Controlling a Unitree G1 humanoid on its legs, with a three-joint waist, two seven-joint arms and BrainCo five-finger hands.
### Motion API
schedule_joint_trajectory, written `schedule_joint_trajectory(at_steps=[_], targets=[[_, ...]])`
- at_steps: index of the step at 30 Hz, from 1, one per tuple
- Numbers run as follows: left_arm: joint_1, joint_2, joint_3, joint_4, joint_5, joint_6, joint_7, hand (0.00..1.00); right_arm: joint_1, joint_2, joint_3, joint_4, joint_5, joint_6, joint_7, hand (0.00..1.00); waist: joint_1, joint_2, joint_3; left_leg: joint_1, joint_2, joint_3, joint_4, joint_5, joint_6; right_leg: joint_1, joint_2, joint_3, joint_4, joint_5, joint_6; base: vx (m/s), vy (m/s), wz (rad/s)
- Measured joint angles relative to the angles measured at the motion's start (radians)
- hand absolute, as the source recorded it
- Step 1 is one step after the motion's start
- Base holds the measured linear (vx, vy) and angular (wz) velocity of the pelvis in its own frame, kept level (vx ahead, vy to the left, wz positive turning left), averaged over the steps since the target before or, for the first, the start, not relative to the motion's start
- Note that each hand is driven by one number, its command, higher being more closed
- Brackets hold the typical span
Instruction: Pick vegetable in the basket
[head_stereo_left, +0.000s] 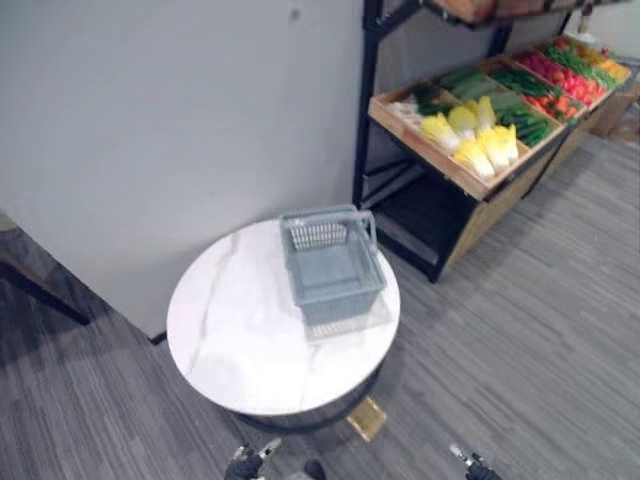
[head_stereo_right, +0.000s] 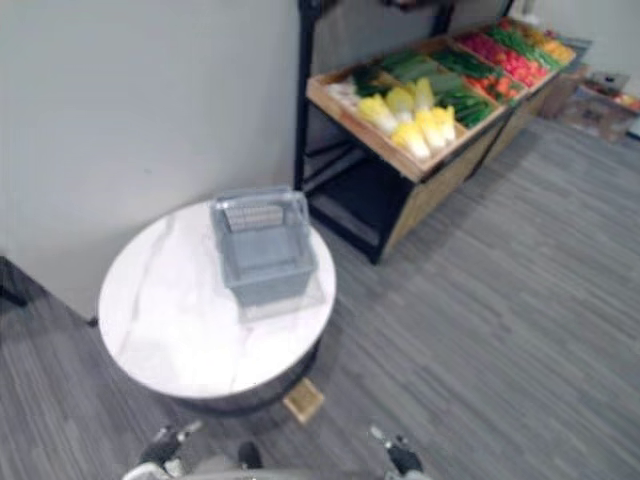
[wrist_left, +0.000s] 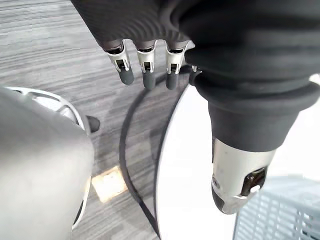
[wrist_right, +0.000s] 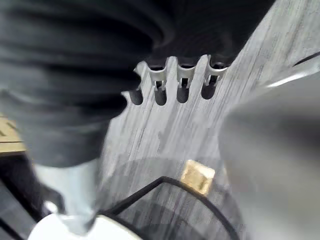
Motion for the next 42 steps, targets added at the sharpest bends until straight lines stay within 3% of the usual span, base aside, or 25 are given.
schedule_joint_trajectory(at_steps=[2, 3, 5, 6, 7, 8, 10, 11, 13, 15, 17, 21, 25, 28, 29, 33, 38, 40, 42], targets=[[0.0, 0.002, -0.024, 0.004, 0.026, 0.0, 0.001, 0.0, -0.001, -0.011, 0.032, -0.021, -0.002, -0.009, -0.003, 0.0, -0.005, 0.013, 0.008, 0.078, 0.0, -0.006, -0.035, -0.014, -0.007, -0.071, 0.018, -0.053, 0.05, -0.118, -0.032, 0.3, 0.075, 0.22], [-0.002, 0.001, -0.027, 0.01, 0.027, 0.0, 0.002, 0.0, -0.006, -0.011, 0.044, -0.023, -0.001, -0.016, -0.005, 0.0, -0.007, 0.019, 0.01, 0.107, 0.0, -0.021, -0.053, -0.022, -0.014, -0.104, 0.026, -0.103, -0.005, -0.173, -0.048, 0.24, 0.017, 0.29], [-0.009, -0.003, -0.024, 0.009, 0.026, -0.001, 0.003, 0.0, -0.014, -0.014, 0.053, -0.028, 0.0, -0.026, -0.01, 0.0, -0.012, 0.021, 0.013, 0.116, 0.002, -0.06, -0.054, -0.032, -0.019, -0.129, 0.032, -0.171, -0.179, -0.201, -0.068, 0.23, -0.092, 0.53], [-0.02, -0.011, -0.023, 0.009, 0.026, 0.0, 0.003, 0.0, -0.017, -0.017, 0.053, -0.026, 0.0, -0.027, -0.011, 0.0, -0.009, 0.027, 0.017, 0.118, 0.01, -0.078, -0.053, -0.039, -0.029, -0.131, 0.046, -0.181, -0.29, -0.203, -0.072, 0.23, -0.201, 0.72], [-0.019, -0.021, -0.009, 0.01, 0.024, -0.001, 0.005, 0.0, -0.02, -0.02, 0.052, -0.028, -0.001, -0.029, -0.019, 0.0, -0.007, 0.042, 0.026, 0.114, 0.023, -0.112, -0.053, -0.048, -0.045, -0.112, 0.071, -0.175, -0.516, -0.189, -0.062, 0.18, -0.193, 0.58], [-0.019, -0.024, 0.0, 0.009, 0.024, -0.001, 0.006, 0.0, -0.02, -0.02, 0.053, -0.028, -0.001, -0.029, -0.02, 0.0, -0.007, 0.041, 0.027, 0.112, 0.024, -0.124, -0.054, -0.051, -0.055, -0.103, 0.072, -0.167, -0.603, -0.176, -0.056, 0.18, -0.216, 0.66], [-0.021, -0.026, 0.036, 0.008, 0.025, -0.001, 0.013, 0.0, -0.019, -0.015, 0.052, -0.026, -0.001, -0.029, -0.024, 0.0, -0.006, 0.02, 0.038, 0.117, 0.016, -0.16, -0.051, -0.061, -0.091, -0.08, 0.067, -0.102, -0.765, -0.074, -0.057, 0.22, -0.291, 0.51], [-0.023, -0.034, 0.071, 0.009, 0.026, -0.001, 0.024, 0.0, -0.021, -0.019, 0.046, -0.027, -0.001, -0.028, -0.028, 0.0, -0.006, 0.023, 0.046, 0.135, 0.032, -0.182, -0.054, -0.066, -0.126, -0.06, 0.081, -0.111, -0.758, -0.029, -0.033, 0.25, -0.346, 0.43], [-0.005, -0.089, 0.118, 0.001, 0.027, -0.002, 0.029, 0.0, -0.024, -0.038, 0.01, -0.023, 0.0, -0.028, -0.05, 0.0, -0.002, 0.07, 0.046, 0.166, 0.087, -0.171, -0.092, -0.049, -0.165, -0.048, 0.125, -0.153, -0.744, -0.074, -0.056, 0.24, -0.294, 0.29], [0.001, -0.115, 0.152, -0.001, 0.029, -0.002, 0.029, 0.0, -0.021, -0.048, -0.053, -0.017, 0.001, -0.026, -0.056, 0.0, -0.005, 0.093, 0.041, 0.184, 0.12, -0.167, -0.135, -0.025, -0.191, -0.035, 0.159, -0.181, -0.741, -0.099, -0.073, 0.23, -0.219, 0.24], [0.004, -0.119, 0.183, -0.001, 0.029, -0.001, 0.028, 0.0, -0.012, -0.041, -0.152, 0.005, 0.003, -0.02, -0.056, 0.0, -0.005, 0.091, 0.04, 0.202, 0.145, -0.164, -0.162, -0.007, -0.203, -0.012, 0.185, -0.207, -0.745, -0.111, -0.087, 0.23, -0.186, 0.26], [0.021, -0.12, 0.295, -0.016, 0.068, 0.005, 0.019, 0.0, 0.011, -0.079, -0.494, 0.034, 0.011, 0.002, -0.059, 0.0, -0.006, 0.082, 0.029, 0.215, 0.155, -0.159, -0.175, 0.006, -0.208, 0.025, 0.197, -0.23, -0.782, -0.115, -0.093, 0.13, -0.059, 0.14], [0.07, -0.115, 0.331, -0.035, 0.073, 0.011, 0.01, 0.0, 0.016, -0.156, -0.624, -0.009, 0.042, 0.006, -0.07, 0.0, -0.009, 0.08, 0.001, 0.214, 0.144, -0.131, -0.183, 0.007, -0.208, 0.024, 0.192, -0.216, -0.806, -0.106, -0.081, 0.05, 0.025, -0.08], [0.094, -0.116, 0.303, -0.035, 0.072, 0.01, -0.001, 0.0, 0.036, -0.194, -0.498, -0.231, 0.055, 0.006, -0.105, 0.0, -0.019, 0.093, -0.011, 0.214, 0.137, -0.111, -0.202, 0.007, -0.208, 0.017, 0.193, -0.203, -0.828, -0.097, -0.071, -0.01, 0.031, -0.12], [0.114, -0.113, 0.264, -0.039, 0.068, 0.009, -0.001, 0.0, 0.058, -0.217, -0.365, -0.44, 0.024, 0.001, -0.129, 0.0, -0.037, 0.091, -0.015, 0.21, 0.135, -0.105, -0.208, 0.006, -0.208, 0.008, 0.193, -0.196, -0.839, -0.092, -0.066, -0.04, 0.021, -0.14], [0.129, -0.089, 0.142, -0.042, 0.067, -0.004, -0.008, 0.0, 0.06, -0.287, -0.205, -0.846, -0.16, -0.052, -0.136, 0.0, -0.033, 0.108, -0.042, 0.189, 0.127, -0.092, -0.208, 0.005, -0.206, -0.013, 0.196, -0.175, -0.866, -0.067, -0.062, -0.02, 0.011, -0.14], [0.135, -0.045, 0.048, -0.042, 0.067, -0.004, -0.025, 0.0, 0.0, -0.404, -0.008, -0.978, -0.38, -0.078, -0.133, 0.0, -0.033, 0.096, -0.039, 0.175, 0.121, -0.105, -0.207, 0.005, -0.205, -0.009, 0.2, -0.174, -0.896, -0.037, -0.064, 0.0, -0.001, -0.02], [0.129, -0.024, 0.013, -0.042, 0.068, -0.004, -0.035, 0.0, -0.062, -0.473, 0.187, -0.989, -0.435, -0.078, -0.1, 0.0, -0.032, 0.09, -0.037, 0.176, 0.118, -0.107, -0.204, 0.004, -0.204, -0.008, 0.199, -0.171, -0.896, -0.035, -0.062, 0.0, 0.0, 0.0], [0.122, -0.01, -0.007, -0.043, 0.069, -0.003, -0.041, 0.0, -0.123, -0.483, 0.335, -1.001, -0.436, -0.08, -0.067, 0.0, -0.024, 0.078, -0.029, 0.172, 0.118, -0.11, -0.198, 0.004, -0.204, -0.008, 0.198, -0.172, -0.896, -0.027, -0.063, 0.0, 0.0, 0.0]])
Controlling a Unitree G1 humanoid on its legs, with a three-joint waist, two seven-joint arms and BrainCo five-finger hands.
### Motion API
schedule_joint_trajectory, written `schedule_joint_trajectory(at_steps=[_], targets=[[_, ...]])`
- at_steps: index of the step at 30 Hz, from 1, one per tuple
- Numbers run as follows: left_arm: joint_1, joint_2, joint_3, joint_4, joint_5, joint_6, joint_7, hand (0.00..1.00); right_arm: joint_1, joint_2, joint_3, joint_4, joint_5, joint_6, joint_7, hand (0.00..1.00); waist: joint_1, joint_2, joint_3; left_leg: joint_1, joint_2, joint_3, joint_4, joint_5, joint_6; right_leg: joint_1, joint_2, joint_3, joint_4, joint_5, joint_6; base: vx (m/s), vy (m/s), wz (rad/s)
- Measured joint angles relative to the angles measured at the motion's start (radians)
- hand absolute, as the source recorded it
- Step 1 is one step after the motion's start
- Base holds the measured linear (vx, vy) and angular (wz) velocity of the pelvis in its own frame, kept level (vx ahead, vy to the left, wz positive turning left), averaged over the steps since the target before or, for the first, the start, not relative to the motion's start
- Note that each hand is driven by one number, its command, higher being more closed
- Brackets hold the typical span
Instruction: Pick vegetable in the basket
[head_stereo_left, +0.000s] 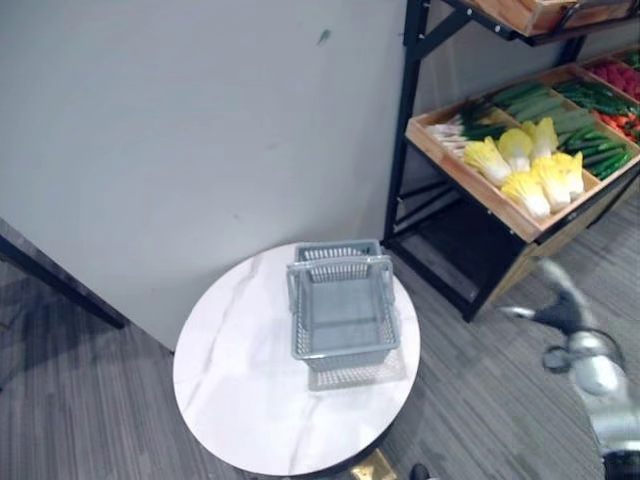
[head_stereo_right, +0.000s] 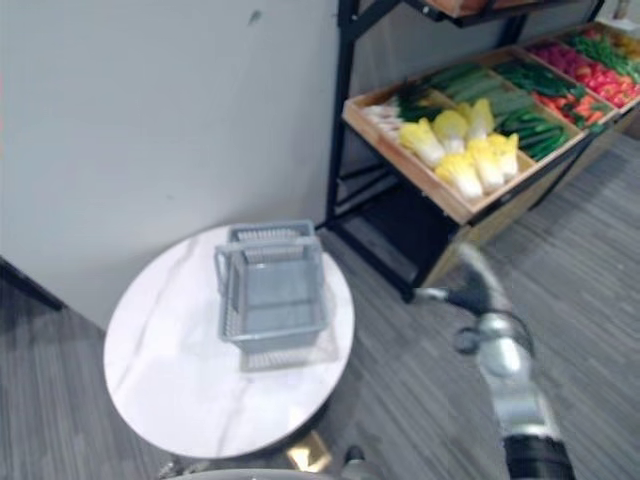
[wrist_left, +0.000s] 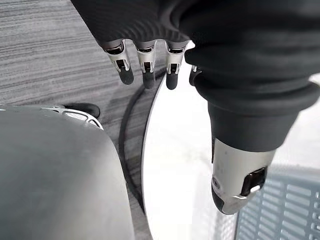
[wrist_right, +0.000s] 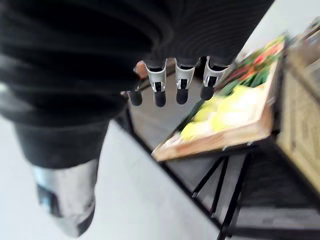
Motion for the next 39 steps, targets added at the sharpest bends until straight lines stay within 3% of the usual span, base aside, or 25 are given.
schedule_joint_trajectory(at_steps=[6, 9, 13, 17, 25, 33, 39], targets=[[-0.036, 0.01, -0.027, 0.002, 0.0, 0.016, 0.003, 0.0, -0.328, 0.029, 0.419, 0.077, -0.037, -0.006, 0.088, 0.0, 0.065, -0.009, 0.022, -0.035, -0.004, -0.03, 0.025, -0.001, 0.003, -0.001, -0.007, -0.017, -0.021, 0.021, -0.003, -0.02, -0.008, 0.08], [-0.049, 0.013, -0.027, -0.001, -0.002, 0.022, 0.012, 0.0, -0.487, 0.096, 0.482, 0.203, -0.037, 0.0, 0.098, 0.0, 0.096, -0.018, 0.045, -0.066, -0.004, -0.061, 0.036, 0.003, 0.009, -0.003, -0.01, -0.044, -0.036, 0.035, -0.008, -0.03, -0.023, 0.26], [-0.053, 0.017, -0.016, -0.007, -0.005, 0.024, 0.04, 0.0, -0.658, 0.146, 0.474, 0.357, -0.037, 0.035, 0.082, 0.0, 0.122, -0.036, 0.107, -0.102, -0.009, -0.11, 0.043, 0.018, 0.019, -0.008, -0.018, -0.084, -0.048, 0.046, -0.012, -0.04, -0.021, 0.31], [-0.059, 0.017, 0.004, -0.008, -0.007, 0.024, 0.045, 0.0, -0.714, 0.156, 0.452, 0.446, -0.041, 0.065, 0.052, 0.0, 0.139, -0.046, 0.133, -0.137, -0.013, -0.144, 0.041, 0.03, 0.02, -0.021, -0.024, -0.117, -0.051, 0.046, -0.012, -0.01, -0.011, 0.29], [-0.088, 0.01, 0.022, -0.032, -0.006, 0.024, 0.081, 0.0, -0.823, 0.228, 0.211, 0.741, -0.078, 0.136, -0.076, 0.0, 0.16, -0.048, 0.214, -0.178, -0.041, -0.196, 0.041, 0.045, 0.033, -0.026, -0.053, -0.159, -0.061, 0.055, -0.007, 0.01, 0.016, 0.19], [-0.126, 0.018, -0.002, -0.037, -0.007, 0.024, 0.086, 0.0, -0.927, 0.231, 0.149, 0.787, -0.076, 0.154, -0.112, 0.0, 0.183, -0.047, 0.274, -0.22, -0.053, -0.222, 0.02, 0.072, 0.038, -0.062, -0.065, -0.18, -0.062, 0.065, -0.009, -0.01, 0.002, 0.09], [-0.154, 0.024, -0.03, -0.037, -0.011, 0.023, 0.107, 0.0, -0.993, 0.24, 0.155, 0.786, -0.078, 0.154, -0.127, 0.0, 0.182, -0.048, 0.306, -0.248, -0.067, -0.223, 0.004, 0.088, 0.046, -0.094, -0.076, -0.179, -0.069, 0.079, -0.005, 0.0, 0.001, 0.01]])
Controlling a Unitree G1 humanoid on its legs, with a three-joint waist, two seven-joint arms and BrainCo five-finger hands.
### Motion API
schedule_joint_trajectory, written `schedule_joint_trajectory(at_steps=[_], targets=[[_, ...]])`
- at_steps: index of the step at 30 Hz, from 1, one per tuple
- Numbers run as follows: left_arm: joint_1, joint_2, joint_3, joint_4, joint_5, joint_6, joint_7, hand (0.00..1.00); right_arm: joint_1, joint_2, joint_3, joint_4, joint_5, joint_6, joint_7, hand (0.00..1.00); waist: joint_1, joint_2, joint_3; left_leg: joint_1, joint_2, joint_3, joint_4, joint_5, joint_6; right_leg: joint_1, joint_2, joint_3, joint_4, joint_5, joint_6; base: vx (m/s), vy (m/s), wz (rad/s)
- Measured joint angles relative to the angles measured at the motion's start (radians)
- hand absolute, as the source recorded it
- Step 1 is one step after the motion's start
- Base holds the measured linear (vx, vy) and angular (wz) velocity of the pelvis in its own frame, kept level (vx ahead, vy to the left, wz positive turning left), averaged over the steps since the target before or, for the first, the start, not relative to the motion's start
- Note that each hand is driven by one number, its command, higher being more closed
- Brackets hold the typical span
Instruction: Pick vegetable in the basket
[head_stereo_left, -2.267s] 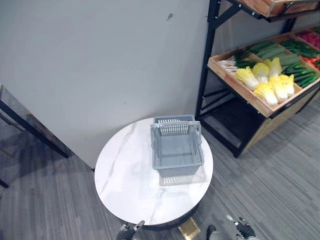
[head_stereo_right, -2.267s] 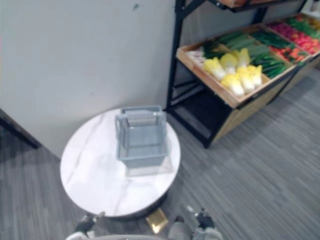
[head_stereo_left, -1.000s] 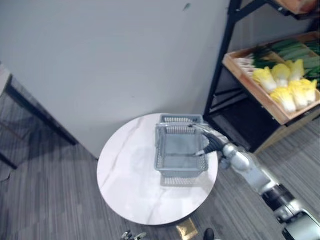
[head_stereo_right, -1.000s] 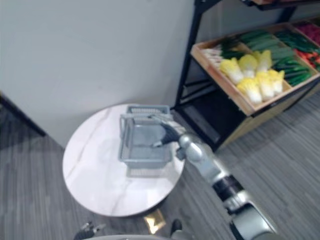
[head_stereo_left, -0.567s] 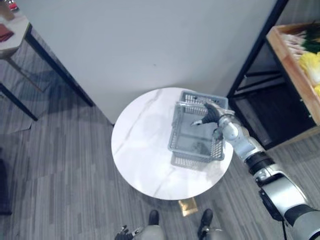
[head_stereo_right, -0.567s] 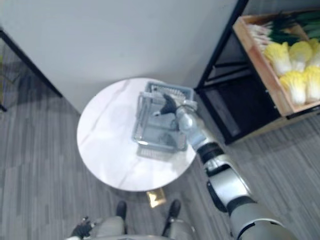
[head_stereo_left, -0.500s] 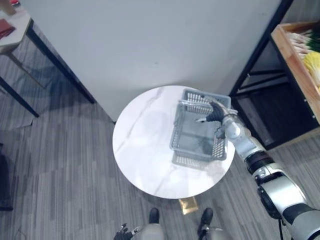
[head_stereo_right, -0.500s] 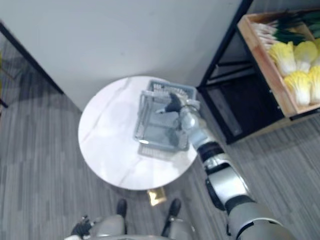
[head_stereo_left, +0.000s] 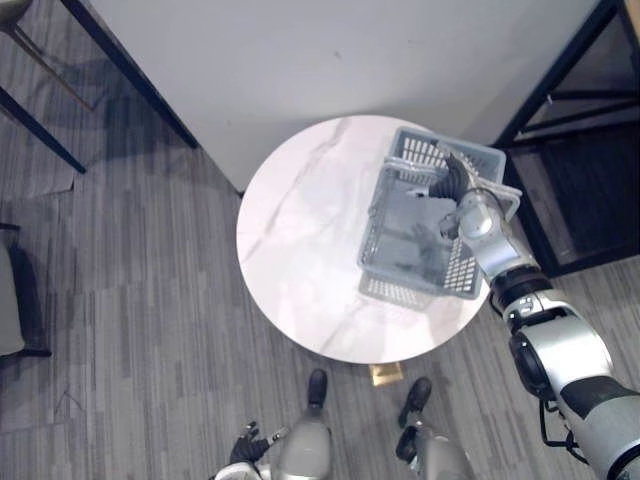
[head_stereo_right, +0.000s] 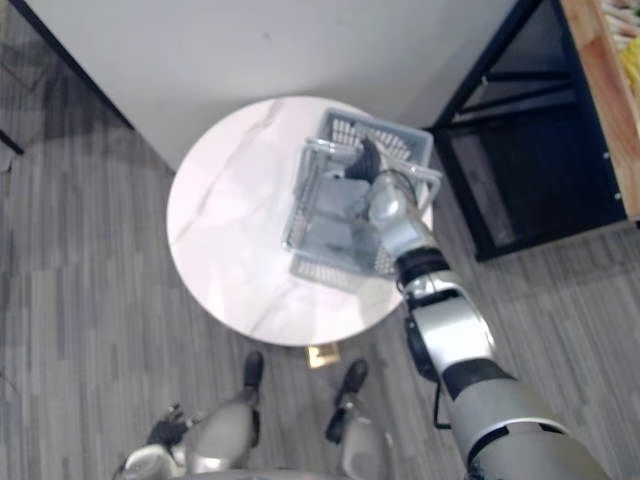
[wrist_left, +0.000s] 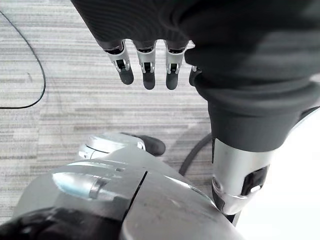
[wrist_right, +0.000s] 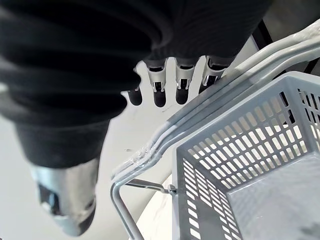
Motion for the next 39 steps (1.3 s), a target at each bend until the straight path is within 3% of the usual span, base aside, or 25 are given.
schedule_joint_trajectory(at_steps=[7, 19, 33, 39], targets=[[-0.013, 0.005, -0.008, -0.001, -0.009, 0.0, 0.005, 0.0, -0.05, 0.0, 0.119, -0.001, -0.05, 0.001, 0.032, 0.0, 0.001, -0.001, 0.002, -0.022, 0.0, -0.014, 0.007, 0.0, 0.0, -0.006, 0.0, 0.0, -0.008, 0.001, 0.001, 0.02, -0.001, 0.06], [-0.025, 0.008, -0.005, 0.0, -0.011, -0.001, 0.008, 0.0, -0.073, -0.065, 0.165, 0.022, -0.195, -0.043, 0.062, 0.0, 0.005, -0.013, 0.032, -0.044, -0.006, -0.027, 0.022, 0.0, 0.0, -0.016, -0.007, 0.001, -0.001, 0.0, 0.0, 0.0, -0.003, 0.03], [-0.029, 0.01, -0.007, 0.002, -0.01, 0.0, 0.002, 0.0, -0.015, -0.144, 0.119, 0.032, -0.236, -0.056, 0.05, 0.0, 0.005, -0.016, 0.033, -0.037, -0.006, -0.023, 0.021, 0.0, 0.0, -0.019, -0.007, 0.011, 0.006, 0.0, 0.0, 0.0, -0.001, -0.01], [-0.03, 0.011, -0.009, 0.004, -0.01, 0.0, 0.002, 0.0, 0.005, -0.174, 0.041, 0.079, -0.236, -0.027, 0.02, 0.0, 0.004, -0.014, 0.034, -0.04, -0.006, -0.012, 0.019, 0.0, 0.0, -0.033, -0.006, 0.026, 0.011, 0.0, 0.0, 0.0, -0.001, -0.05]])
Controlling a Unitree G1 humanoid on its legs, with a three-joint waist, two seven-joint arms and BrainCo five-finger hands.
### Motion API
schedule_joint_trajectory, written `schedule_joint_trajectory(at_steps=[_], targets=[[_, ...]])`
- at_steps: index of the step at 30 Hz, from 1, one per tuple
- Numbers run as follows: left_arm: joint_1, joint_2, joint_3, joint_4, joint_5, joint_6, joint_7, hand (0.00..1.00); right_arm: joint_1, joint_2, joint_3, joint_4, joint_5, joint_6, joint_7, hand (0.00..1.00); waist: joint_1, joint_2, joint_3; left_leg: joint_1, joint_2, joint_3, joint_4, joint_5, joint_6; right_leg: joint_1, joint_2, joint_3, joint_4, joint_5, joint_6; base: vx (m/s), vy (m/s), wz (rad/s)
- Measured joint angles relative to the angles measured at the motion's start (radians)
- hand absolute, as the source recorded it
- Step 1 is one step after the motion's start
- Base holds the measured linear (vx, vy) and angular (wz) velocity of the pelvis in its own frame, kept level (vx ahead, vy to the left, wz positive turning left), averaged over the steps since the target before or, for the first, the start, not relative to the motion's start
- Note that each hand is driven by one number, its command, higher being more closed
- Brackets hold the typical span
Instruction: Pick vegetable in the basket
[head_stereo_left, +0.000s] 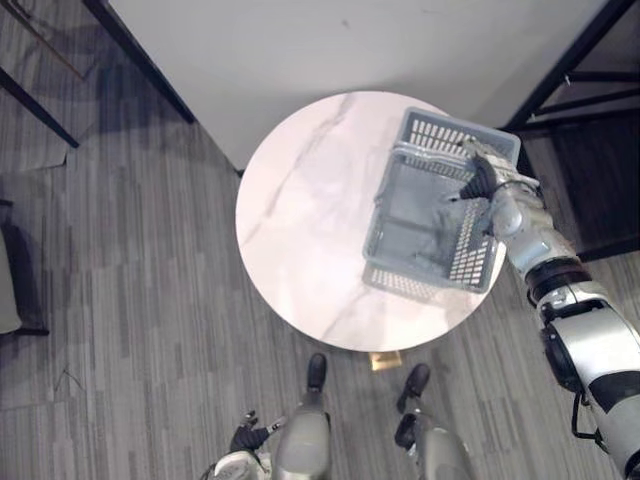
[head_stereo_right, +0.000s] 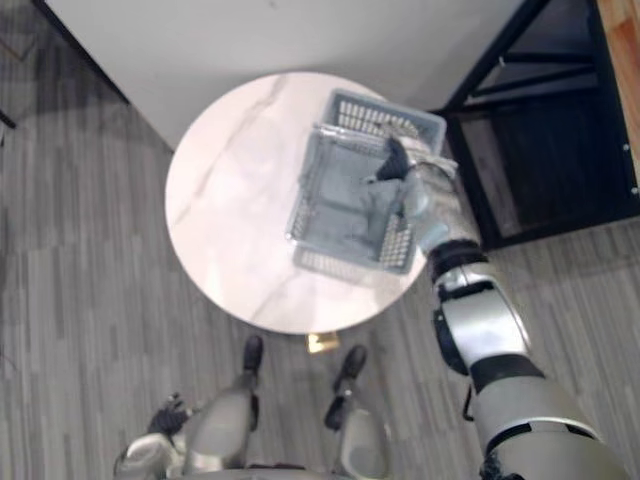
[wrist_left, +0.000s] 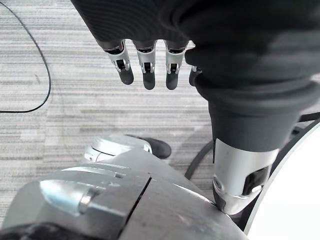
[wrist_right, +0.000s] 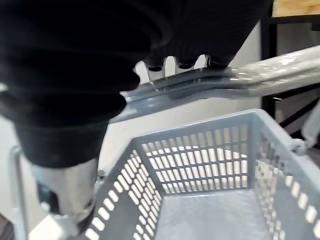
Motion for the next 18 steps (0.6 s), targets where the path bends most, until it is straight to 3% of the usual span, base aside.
schedule_joint_trajectory(at_steps=[18], targets=[[-0.006, 0.002, -0.016, 0.005, 0.002, 0.0, 0.007, 0.0, 0.017, 0.001, 0.024, -0.048, -0.001, -0.003, 0.0, 0.0, 0.002, 0.009, 0.005, 0.005, 0.0, 0.01, -0.003, 0.0, 0.0, -0.002, 0.001, 0.01, 0.0, 0.0, 0.0, 0.0, 0.0, -0.02]])
